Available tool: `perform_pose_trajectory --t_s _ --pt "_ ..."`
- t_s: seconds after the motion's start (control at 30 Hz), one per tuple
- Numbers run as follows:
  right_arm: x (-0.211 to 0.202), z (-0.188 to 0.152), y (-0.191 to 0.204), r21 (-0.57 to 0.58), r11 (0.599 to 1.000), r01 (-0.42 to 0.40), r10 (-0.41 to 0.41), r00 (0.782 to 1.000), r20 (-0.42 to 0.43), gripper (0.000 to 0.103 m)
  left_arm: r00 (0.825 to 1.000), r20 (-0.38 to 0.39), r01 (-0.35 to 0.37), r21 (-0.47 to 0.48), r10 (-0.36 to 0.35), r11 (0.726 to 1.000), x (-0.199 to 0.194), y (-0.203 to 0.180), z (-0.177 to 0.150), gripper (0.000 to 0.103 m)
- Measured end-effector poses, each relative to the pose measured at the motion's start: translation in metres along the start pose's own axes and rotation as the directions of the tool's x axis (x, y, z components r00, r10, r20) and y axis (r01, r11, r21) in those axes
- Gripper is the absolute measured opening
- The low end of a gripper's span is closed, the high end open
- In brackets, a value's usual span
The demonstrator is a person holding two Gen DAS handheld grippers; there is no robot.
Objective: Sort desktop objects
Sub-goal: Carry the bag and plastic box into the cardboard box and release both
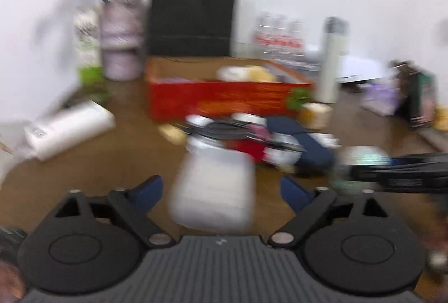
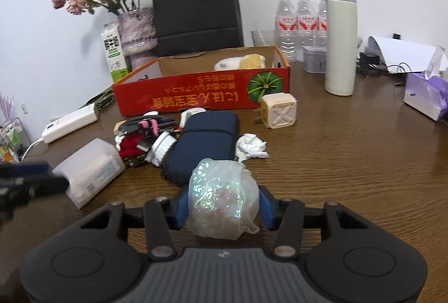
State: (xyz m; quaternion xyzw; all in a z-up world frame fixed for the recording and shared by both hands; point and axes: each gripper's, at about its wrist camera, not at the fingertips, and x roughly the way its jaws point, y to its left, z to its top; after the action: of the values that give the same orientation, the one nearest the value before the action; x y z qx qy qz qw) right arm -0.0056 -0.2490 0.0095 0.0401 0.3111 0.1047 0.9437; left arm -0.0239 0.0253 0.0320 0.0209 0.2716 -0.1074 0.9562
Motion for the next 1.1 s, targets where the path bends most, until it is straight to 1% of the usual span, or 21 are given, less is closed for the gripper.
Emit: perform_pose_trajectory --t_s 0.03,0.1,0.17,0.23,0.27,0.33,0.37,0.4,0.47,0.5,0.53,0.57,0.6,0.63,0.73,0.83,0.9,0.97,1.0,1.03,1.1 --pt "-0.001 0.001 -0.001 0.003 1.0 0.002 -0.002 1.0 0.002 0.049 1.0 -0.011 -0.003 0.0 0.003 1.0 0.005 0.003 0.001 0.097" --pt "-0.002 0.001 -0.002 0.002 1.0 0.003 -0.003 1.0 0.003 0.049 0.997 -0.058 0.046 -0.053 -0.049 0.998 0.015 0.01 0.002 0.1" --pt "-0.004 0.0 -0.001 -0.001 1.0 0.002 -0.002 1.0 0.004 0.049 0.995 -0.07 0.069 -0.077 -0.074 0.995 0.023 0.006 0.0 0.101" --pt "-0.003 -0.001 0.0 -0.003 1.0 -0.003 0.003 1.0 0.0 0.048 0.997 -0.058 0.045 -0.034 -0.047 0.998 0.032 -0.001 0.002 0.101" --pt "-0.002 -0.001 0.0 -0.004 1.0 -0.006 0.006 1.0 -0.003 0.048 0.997 -0.068 0.024 -0.005 -0.024 1.0 0.037 -0.006 0.002 0.099" --pt "-0.001 -0.002 0.004 -0.016 1.0 -0.013 0.013 1.0 -0.006 0.047 0.989 -0.144 -0.018 0.024 0.021 1.0 0.048 -0.013 -0.002 0.066" --pt "-0.003 -0.002 0.006 -0.03 0.999 -0.02 0.02 1.0 -0.005 0.045 0.985 -0.173 -0.027 0.006 0.028 1.0 0.047 -0.014 -0.004 0.067" --pt "-0.005 -0.002 0.008 -0.041 0.999 -0.027 0.027 1.0 -0.002 0.045 0.984 -0.177 -0.027 -0.015 0.024 1.0 0.041 -0.013 -0.006 0.067" --pt "-0.012 -0.003 0.01 -0.057 0.997 -0.047 0.048 0.999 0.014 0.044 0.986 -0.165 0.007 -0.027 -0.011 1.0 0.033 -0.015 -0.013 0.071" --pt "-0.014 -0.003 0.01 -0.057 0.997 -0.053 0.054 0.998 0.019 0.044 0.988 -0.157 0.0 -0.02 -0.003 1.0 0.033 -0.016 -0.015 0.084" --pt "-0.013 -0.002 0.01 -0.054 0.997 -0.056 0.057 0.998 0.018 0.044 0.988 -0.155 -0.027 -0.011 0.025 1.0 0.036 -0.017 -0.014 0.09" --pt "-0.012 0.0 0.011 -0.051 0.997 -0.058 0.059 0.998 0.013 0.044 0.986 -0.158 -0.051 -0.008 0.049 0.999 0.04 -0.017 -0.013 0.089" --pt "-0.011 0.001 0.012 -0.05 0.997 -0.063 0.064 0.998 0.008 0.044 0.986 -0.159 -0.049 -0.022 0.044 0.999 0.042 -0.016 -0.011 0.076" --pt "-0.01 0.002 0.015 -0.055 0.996 -0.071 0.071 0.997 0.006 0.044 0.987 -0.157 -0.033 -0.047 0.025 0.998 0.042 -0.013 -0.009 0.066" --pt "-0.016 0.005 0.023 -0.08 0.992 -0.098 0.1 0.995 0.02 0.044 0.993 -0.116 0.007 -0.045 -0.012 0.999 0.03 -0.014 -0.005 0.066" --pt "-0.026 0.012 0.023 -0.082 0.989 -0.121 0.125 0.991 0.045 0.043 0.998 -0.07 -0.009 -0.051 0.005 0.999 0.005 -0.012 -0.002 0.066" --pt "-0.029 0.023 0.02 -0.059 0.989 -0.135 0.139 0.988 0.062 0.043 1.0 -0.019 -0.017 -0.076 0.016 0.997 -0.005 -0.001 0.014 0.066" --pt "-0.025 0.046 0.017 -0.034 0.986 -0.16 0.163 0.983 0.08 0.043 1.0 0.028 -0.012 -0.108 0.015 0.994 -0.003 0.016 0.046 0.066" --pt "-0.022 0.059 0.018 -0.047 0.985 -0.164 0.168 0.981 0.096 0.043 0.999 0.045 -0.006 -0.115 0.011 0.993 0.004 0.025 0.064 0.066" --pt "-0.015 0.075 0.023 -0.094 0.984 -0.153 0.164 0.979 0.123 0.043 0.999 0.054 -0.003 -0.117 0.009 0.993 0.013 0.032 0.083 0.066" --pt "0.004 0.109 0.034 -0.187 0.974 -0.127 0.157 0.975 0.159 0.043 0.999 0.043 0.005 -0.102 -0.001 0.995 0.044 0.044 0.128 0.066"
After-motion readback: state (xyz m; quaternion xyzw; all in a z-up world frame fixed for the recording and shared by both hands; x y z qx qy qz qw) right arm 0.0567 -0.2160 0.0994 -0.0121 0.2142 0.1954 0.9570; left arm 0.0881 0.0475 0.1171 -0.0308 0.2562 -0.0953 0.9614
